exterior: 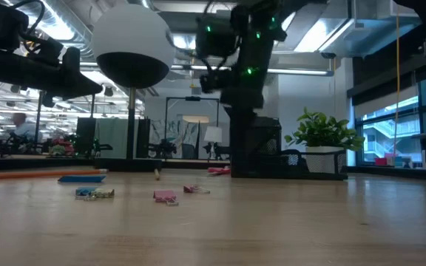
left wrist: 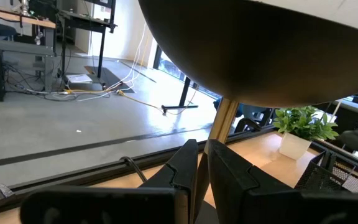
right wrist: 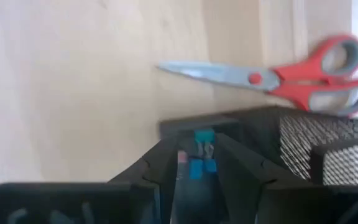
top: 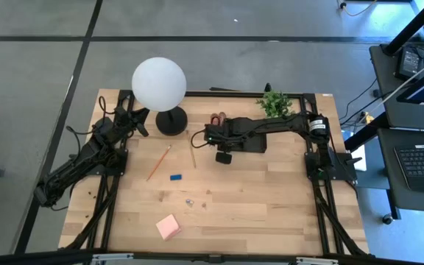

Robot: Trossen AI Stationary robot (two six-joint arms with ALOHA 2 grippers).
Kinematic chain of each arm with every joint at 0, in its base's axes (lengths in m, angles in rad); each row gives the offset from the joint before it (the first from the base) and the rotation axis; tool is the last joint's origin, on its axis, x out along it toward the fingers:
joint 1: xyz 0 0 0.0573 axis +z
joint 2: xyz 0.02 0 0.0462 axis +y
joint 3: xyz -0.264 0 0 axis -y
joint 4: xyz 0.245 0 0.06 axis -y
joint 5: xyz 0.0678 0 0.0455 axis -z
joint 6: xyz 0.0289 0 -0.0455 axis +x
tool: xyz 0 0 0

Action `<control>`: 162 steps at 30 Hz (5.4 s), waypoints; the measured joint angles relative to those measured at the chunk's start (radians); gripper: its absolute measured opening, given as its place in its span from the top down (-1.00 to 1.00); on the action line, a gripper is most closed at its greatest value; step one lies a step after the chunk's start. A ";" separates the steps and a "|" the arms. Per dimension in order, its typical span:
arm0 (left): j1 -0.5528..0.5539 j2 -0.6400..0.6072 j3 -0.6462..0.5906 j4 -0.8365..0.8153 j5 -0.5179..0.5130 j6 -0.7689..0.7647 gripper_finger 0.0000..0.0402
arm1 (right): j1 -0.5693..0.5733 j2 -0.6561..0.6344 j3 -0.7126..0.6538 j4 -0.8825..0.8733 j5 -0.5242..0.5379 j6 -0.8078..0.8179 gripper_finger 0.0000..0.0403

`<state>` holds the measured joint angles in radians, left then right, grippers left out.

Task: Pick and place office supplies into organizer
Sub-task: Put the top pink clip binder into the black desk organizer

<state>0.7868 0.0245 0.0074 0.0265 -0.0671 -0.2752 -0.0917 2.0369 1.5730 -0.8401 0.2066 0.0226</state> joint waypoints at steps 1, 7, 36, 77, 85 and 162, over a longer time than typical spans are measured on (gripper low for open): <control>0.000 0.000 0.000 0.000 0.000 0.000 0.84 | 0.009 0.000 0.013 -0.003 0.000 0.002 0.45; 0.000 0.000 0.000 0.000 0.000 0.000 0.84 | 0.076 -0.001 0.084 0.008 -0.042 0.027 0.45; 0.000 0.000 0.000 0.000 0.000 -0.001 0.84 | 0.300 -0.005 0.098 0.116 -0.114 0.223 0.06; 0.000 0.000 0.000 -0.001 0.016 0.000 0.84 | 0.396 0.200 0.099 0.211 -0.039 0.462 -0.15; 0.000 0.000 0.000 -0.002 0.016 0.000 0.84 | 0.396 0.218 0.100 0.210 -0.033 0.521 -0.15; 0.000 0.000 0.000 -0.002 0.016 -0.002 0.84 | 0.254 0.222 0.489 -0.472 0.166 0.389 0.62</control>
<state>0.7871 0.0246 0.0073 0.0246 -0.0510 -0.2774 0.1626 2.2593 2.0623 -1.3125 0.3728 0.4121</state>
